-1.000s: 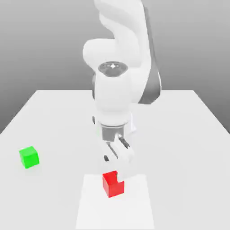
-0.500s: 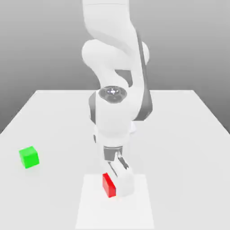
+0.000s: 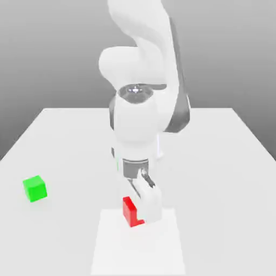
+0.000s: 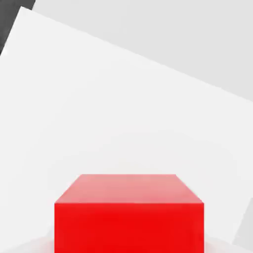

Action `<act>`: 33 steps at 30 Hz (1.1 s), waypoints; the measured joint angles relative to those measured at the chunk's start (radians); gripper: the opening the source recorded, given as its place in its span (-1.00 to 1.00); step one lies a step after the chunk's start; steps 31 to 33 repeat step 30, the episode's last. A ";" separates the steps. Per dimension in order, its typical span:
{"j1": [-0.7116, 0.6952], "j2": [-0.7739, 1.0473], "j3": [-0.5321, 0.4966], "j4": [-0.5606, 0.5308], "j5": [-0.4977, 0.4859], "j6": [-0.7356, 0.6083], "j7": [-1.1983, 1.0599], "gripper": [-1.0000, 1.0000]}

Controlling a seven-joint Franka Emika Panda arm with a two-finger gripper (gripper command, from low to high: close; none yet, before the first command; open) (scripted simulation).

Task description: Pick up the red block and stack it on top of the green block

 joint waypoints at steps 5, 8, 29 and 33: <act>-0.010 -0.062 -0.028 -0.016 0.038 -0.055 -0.054 -1.00; -0.144 -0.082 -0.097 -0.012 0.024 -0.082 -0.114 -1.00; -0.517 0.060 -0.395 0.023 0.076 0.026 -0.469 1.00; -0.517 0.060 -0.395 0.023 0.076 0.026 -0.469 1.00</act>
